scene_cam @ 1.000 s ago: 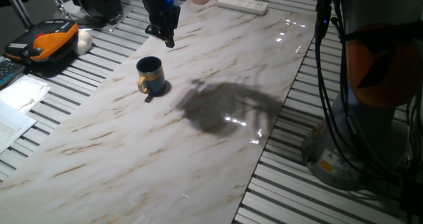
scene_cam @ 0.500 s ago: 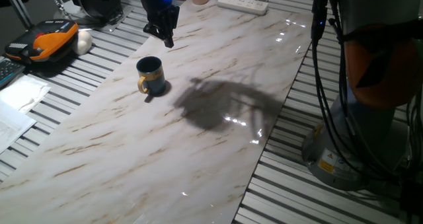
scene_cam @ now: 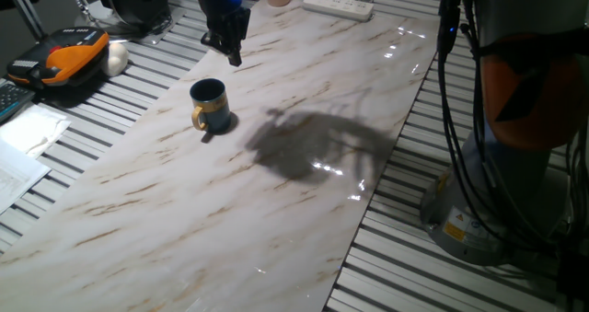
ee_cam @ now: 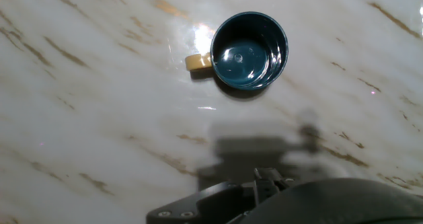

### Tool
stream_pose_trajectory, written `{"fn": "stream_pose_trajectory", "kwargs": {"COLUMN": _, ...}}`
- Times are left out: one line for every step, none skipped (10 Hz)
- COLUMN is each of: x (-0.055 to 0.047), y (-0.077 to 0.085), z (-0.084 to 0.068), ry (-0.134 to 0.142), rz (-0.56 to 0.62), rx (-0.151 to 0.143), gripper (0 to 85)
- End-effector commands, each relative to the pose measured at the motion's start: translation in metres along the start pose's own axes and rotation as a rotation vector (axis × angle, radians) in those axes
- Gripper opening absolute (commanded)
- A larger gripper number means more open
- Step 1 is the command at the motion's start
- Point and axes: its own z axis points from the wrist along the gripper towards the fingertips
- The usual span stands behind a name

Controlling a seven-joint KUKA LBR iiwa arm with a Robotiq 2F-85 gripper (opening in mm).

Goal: Pick up the cup

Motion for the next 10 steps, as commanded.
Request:
{"fn": "stream_pose_trajectory", "kwargs": {"x": -0.0001, "y": 0.0000, "z": -0.0002, "ry": 0.008, "rz": 0.017, "rx": -0.014, "gripper": 0.0}}
{"fn": "stream_pose_trajectory", "kwargs": {"x": -0.0003, "y": 0.0003, "z": -0.0005, "ry": 0.020, "rz": 0.021, "rx": -0.031, "gripper": 0.0}}
{"fn": "stream_pose_trajectory", "kwargs": {"x": -0.0004, "y": 0.0005, "z": -0.0008, "ry": 0.024, "rz": -0.003, "rx": -0.053, "gripper": 0.0}}
{"fn": "stream_pose_trajectory", "kwargs": {"x": -0.0006, "y": 0.0011, "z": -0.0009, "ry": 0.000, "rz": -0.002, "rx": -0.082, "gripper": 0.0}}
{"fn": "stream_pose_trajectory", "kwargs": {"x": -0.0010, "y": 0.0012, "z": -0.0005, "ry": -0.006, "rz": -0.011, "rx": -0.086, "gripper": 0.0}}
{"fn": "stream_pose_trajectory", "kwargs": {"x": -0.0017, "y": 0.0017, "z": 0.0004, "ry": -0.001, "rz": -0.035, "rx": -0.080, "gripper": 0.0}}
{"fn": "stream_pose_trajectory", "kwargs": {"x": -0.0024, "y": 0.0020, "z": 0.0016, "ry": -0.002, "rz": -0.052, "rx": -0.075, "gripper": 0.0}}
{"fn": "stream_pose_trajectory", "kwargs": {"x": -0.0032, "y": 0.0025, "z": 0.0025, "ry": -0.024, "rz": -0.057, "rx": -0.030, "gripper": 0.0}}
{"fn": "stream_pose_trajectory", "kwargs": {"x": -0.0041, "y": 0.0028, "z": 0.0033, "ry": -0.052, "rz": -0.054, "rx": 0.010, "gripper": 0.0}}
{"fn": "stream_pose_trajectory", "kwargs": {"x": -0.0051, "y": 0.0037, "z": 0.0041, "ry": -0.061, "rz": -0.049, "rx": 0.017, "gripper": 0.0}}
